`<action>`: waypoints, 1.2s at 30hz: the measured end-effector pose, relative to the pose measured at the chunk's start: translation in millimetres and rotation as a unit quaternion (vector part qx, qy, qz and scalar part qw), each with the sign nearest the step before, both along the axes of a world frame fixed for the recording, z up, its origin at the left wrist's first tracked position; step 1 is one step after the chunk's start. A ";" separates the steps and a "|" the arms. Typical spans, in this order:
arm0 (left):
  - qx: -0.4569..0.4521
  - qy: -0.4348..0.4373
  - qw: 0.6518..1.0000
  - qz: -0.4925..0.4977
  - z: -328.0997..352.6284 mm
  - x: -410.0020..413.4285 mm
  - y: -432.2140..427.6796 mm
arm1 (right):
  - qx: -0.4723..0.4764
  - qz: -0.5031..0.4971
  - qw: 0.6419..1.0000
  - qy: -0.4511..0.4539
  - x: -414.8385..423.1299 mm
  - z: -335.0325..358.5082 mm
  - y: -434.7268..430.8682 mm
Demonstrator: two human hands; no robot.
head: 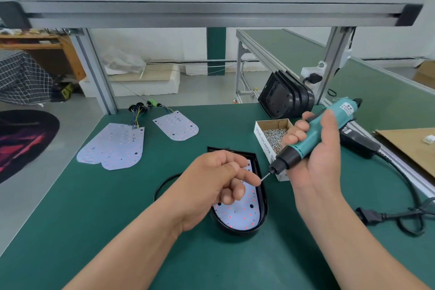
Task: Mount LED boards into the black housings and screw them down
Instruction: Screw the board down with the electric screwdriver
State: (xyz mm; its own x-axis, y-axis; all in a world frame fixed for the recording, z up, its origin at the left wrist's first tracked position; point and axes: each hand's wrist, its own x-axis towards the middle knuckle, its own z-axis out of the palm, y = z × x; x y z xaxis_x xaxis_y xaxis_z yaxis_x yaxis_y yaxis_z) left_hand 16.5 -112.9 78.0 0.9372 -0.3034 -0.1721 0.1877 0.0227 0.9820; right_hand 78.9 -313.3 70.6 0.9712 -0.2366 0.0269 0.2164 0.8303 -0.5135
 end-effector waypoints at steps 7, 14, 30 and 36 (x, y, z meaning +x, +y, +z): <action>0.007 -0.041 0.999 0.009 -6.6 -0.2 0.0 | 0.043 0.003 0.999 -0.029 -2.7 7.4 0.3; -0.002 -0.052 0.998 0.023 -9.5 -0.6 -1.7 | 0.036 -0.001 0.998 -0.051 -5.6 11.3 1.4; -0.013 -0.031 0.999 -0.002 -12.4 -2.8 -5.9 | 0.004 0.002 0.998 -0.059 -8.7 10.0 5.4; -0.012 -0.035 0.999 0.003 -12.0 -3.3 -6.5 | 0.006 0.004 0.998 -0.070 -8.9 9.7 5.7</action>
State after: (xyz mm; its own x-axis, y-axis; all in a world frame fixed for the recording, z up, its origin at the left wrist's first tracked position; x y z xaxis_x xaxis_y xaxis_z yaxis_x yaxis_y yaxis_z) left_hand 13.2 -119.4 66.0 0.9484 -0.3013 -0.0988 0.1181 0.0468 0.9919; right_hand 70.0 -307.6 80.3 0.9603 -0.2297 0.1584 0.2779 0.8387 -0.4684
